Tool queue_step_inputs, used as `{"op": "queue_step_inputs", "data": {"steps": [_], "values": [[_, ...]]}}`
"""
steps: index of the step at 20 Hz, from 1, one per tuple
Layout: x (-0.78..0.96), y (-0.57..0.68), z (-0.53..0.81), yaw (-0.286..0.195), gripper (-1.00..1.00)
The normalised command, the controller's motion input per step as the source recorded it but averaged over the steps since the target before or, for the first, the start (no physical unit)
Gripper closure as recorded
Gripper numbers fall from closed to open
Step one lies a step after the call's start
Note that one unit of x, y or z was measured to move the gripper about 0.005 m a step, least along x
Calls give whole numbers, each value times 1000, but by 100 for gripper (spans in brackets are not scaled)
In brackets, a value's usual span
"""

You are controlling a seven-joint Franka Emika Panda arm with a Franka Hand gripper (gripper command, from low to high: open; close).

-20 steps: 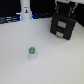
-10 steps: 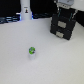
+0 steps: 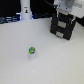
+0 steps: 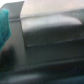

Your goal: Open the kcup holder, insert the kcup into the holder, and close the kcup holder

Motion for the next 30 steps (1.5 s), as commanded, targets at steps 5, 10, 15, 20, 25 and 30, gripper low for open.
{"op": "queue_step_inputs", "data": {"steps": [5,10,15,20,25,30], "values": [[-388,46,-433,7,-100],[-157,18,-112,-6,100],[7,-8,-14,-1,100],[12,-6,-18,-5,100],[62,-13,-14,-10,100],[602,-119,111,-45,100]]}}
